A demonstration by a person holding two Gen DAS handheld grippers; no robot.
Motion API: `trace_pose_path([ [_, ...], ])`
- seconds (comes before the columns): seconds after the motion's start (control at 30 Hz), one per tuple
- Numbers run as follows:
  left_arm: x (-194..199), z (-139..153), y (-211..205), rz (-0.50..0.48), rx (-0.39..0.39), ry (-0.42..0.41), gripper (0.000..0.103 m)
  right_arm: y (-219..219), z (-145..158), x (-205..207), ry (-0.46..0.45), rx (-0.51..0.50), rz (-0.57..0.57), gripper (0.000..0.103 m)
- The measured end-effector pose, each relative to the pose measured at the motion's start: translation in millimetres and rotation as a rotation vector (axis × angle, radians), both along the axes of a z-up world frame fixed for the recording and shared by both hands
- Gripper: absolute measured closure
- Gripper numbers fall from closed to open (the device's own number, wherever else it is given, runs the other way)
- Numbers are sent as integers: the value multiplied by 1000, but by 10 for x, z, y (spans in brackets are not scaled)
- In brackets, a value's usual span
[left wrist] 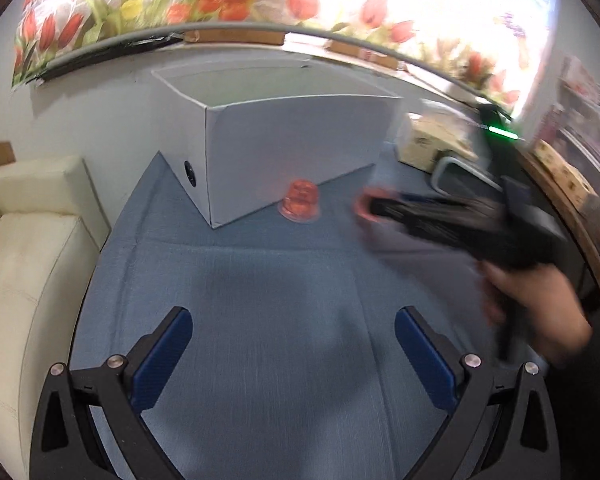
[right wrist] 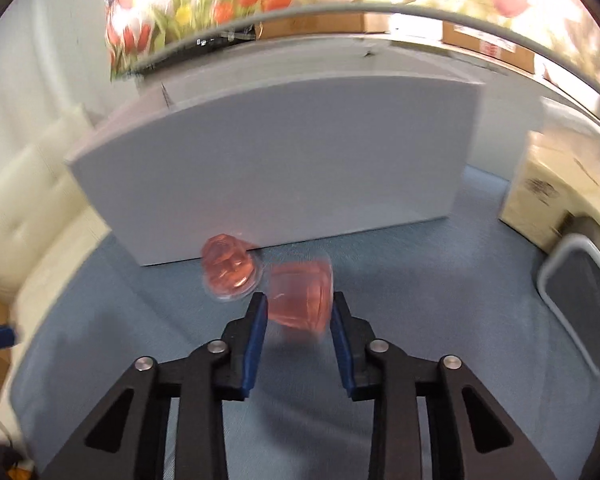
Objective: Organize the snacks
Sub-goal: 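Grasp a pink jelly cup with the right gripper while the left gripper grasps the other, then carry both pink jelly cups into the white box and open both grippers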
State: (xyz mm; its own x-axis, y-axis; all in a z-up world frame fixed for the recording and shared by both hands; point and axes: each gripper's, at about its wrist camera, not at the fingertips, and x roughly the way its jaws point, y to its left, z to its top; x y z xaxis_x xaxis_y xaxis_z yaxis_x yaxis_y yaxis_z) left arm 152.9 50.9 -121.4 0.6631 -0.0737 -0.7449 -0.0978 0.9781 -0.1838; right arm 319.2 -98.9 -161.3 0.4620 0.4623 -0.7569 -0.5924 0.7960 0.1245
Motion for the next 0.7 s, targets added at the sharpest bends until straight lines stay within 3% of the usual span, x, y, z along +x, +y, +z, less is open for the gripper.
trace_pose_path([
  [0.23, 700, -184, -71, 120, 5, 22, 0, -539, 203, -544, 12, 45, -11, 70],
  [0.4, 1177, -252, -275, 185, 87, 34, 0, -818, 268, -950, 31, 98, -21, 70],
  [0.53, 1416, -327, -302, 289, 87, 59, 2, -981, 262, -1182, 32, 103, -14, 70],
  [0.57, 1458, -354, -312, 318, 92, 67, 4, -1005, 251, -1207, 34, 104, -14, 70],
  [0.63, 1550, -415, -369, 344, 149, 101, 23, -1047, 234, -1243, 39, 112, -10, 70],
  [0.67, 1568, -443, -394, 349, 165, 107, 26, -1057, 228, -1255, 46, 120, -1, 70],
  [0.7, 1573, -480, -406, 336, 154, 111, 48, -1061, 226, -1273, 46, 121, 6, 70],
])
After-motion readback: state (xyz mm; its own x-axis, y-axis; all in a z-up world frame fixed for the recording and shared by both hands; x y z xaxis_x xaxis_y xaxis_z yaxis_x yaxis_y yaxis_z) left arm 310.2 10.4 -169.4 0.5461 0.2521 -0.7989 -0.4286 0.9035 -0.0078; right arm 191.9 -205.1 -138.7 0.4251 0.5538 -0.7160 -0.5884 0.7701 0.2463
